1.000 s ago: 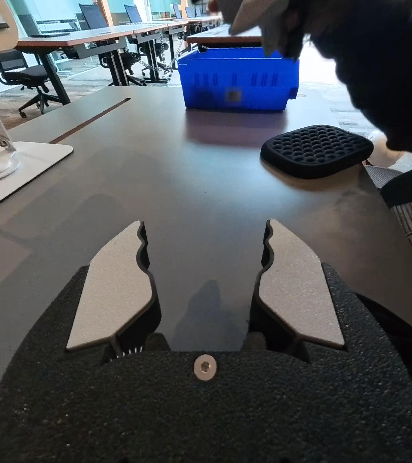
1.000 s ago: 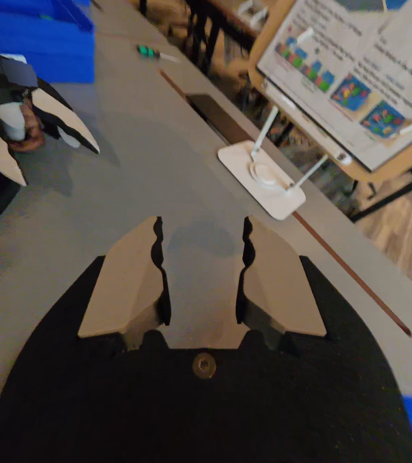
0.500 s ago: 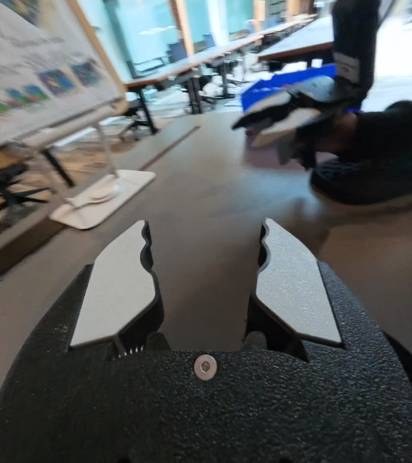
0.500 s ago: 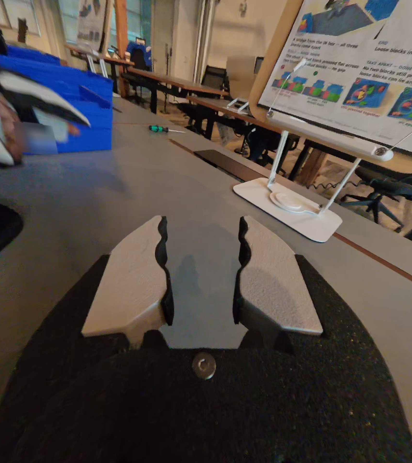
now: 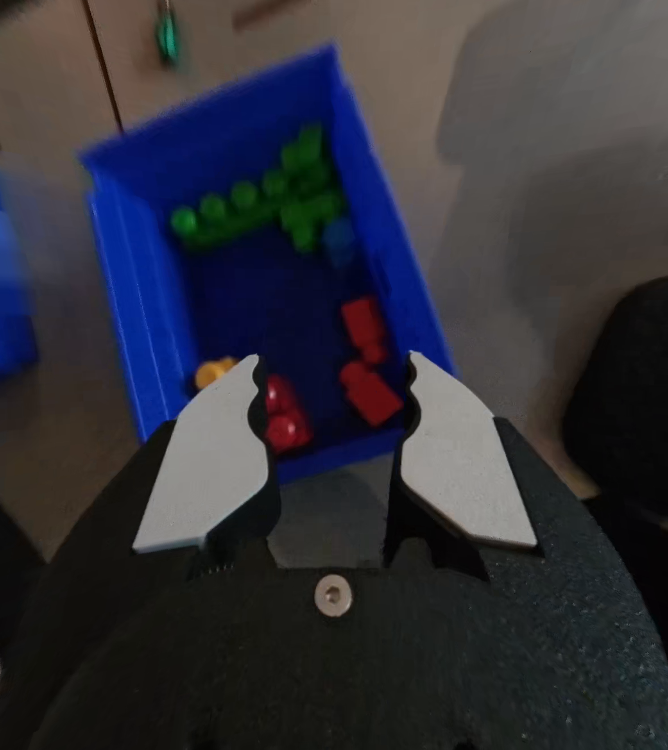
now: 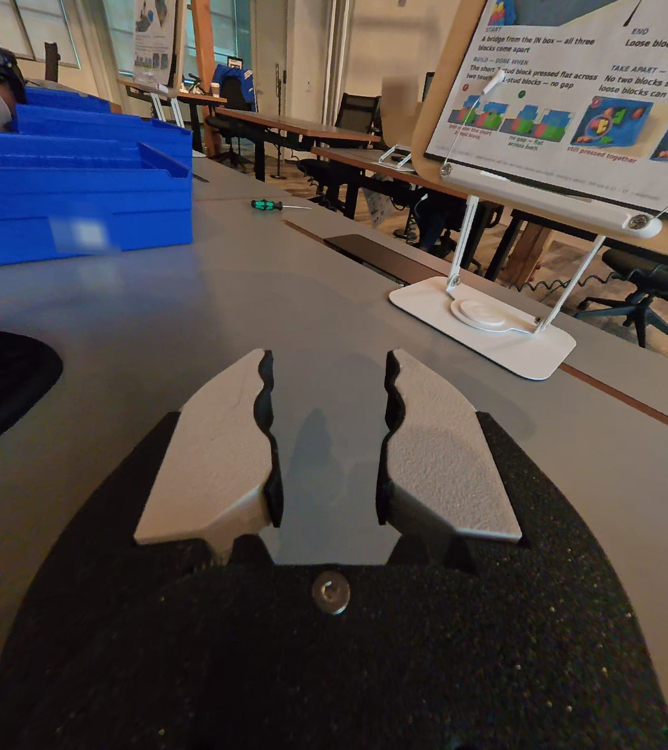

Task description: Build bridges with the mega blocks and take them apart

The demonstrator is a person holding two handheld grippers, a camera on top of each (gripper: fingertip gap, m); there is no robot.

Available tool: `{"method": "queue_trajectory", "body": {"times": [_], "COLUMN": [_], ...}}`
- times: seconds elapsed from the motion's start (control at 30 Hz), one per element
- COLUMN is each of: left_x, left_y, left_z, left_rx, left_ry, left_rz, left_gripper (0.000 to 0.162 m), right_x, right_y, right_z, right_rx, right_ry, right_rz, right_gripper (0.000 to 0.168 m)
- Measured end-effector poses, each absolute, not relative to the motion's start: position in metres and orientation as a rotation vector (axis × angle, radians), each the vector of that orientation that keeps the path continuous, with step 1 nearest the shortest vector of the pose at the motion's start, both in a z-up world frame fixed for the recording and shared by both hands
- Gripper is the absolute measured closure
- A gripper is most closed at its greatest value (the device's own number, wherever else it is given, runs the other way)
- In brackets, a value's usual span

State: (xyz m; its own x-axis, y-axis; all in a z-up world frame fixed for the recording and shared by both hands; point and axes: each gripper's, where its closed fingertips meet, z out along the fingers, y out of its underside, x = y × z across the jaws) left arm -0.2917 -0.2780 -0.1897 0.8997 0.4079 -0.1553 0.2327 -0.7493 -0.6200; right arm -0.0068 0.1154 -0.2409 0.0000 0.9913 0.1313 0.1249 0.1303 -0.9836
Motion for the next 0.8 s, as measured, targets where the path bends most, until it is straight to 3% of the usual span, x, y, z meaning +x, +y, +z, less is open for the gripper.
{"method": "queue_trajectory", "body": {"times": [0.27,0.8], "left_x": [-0.337,-0.352], "left_y": [-0.330,-0.326], "left_z": [-0.281,-0.310], "left_rx": [-2.786,-2.853], "left_ry": [-0.812,-0.891], "left_rz": [0.203,0.248], "left_gripper": [0.102,0.119], "right_x": [-0.005,-0.001], "right_y": [0.117,0.120], "right_z": [-0.240,-0.235], "right_rx": [-1.200,-1.199], "right_ry": [-1.352,-1.331], "right_rz": [1.033,1.058], "right_gripper": [0.115,0.115]}}
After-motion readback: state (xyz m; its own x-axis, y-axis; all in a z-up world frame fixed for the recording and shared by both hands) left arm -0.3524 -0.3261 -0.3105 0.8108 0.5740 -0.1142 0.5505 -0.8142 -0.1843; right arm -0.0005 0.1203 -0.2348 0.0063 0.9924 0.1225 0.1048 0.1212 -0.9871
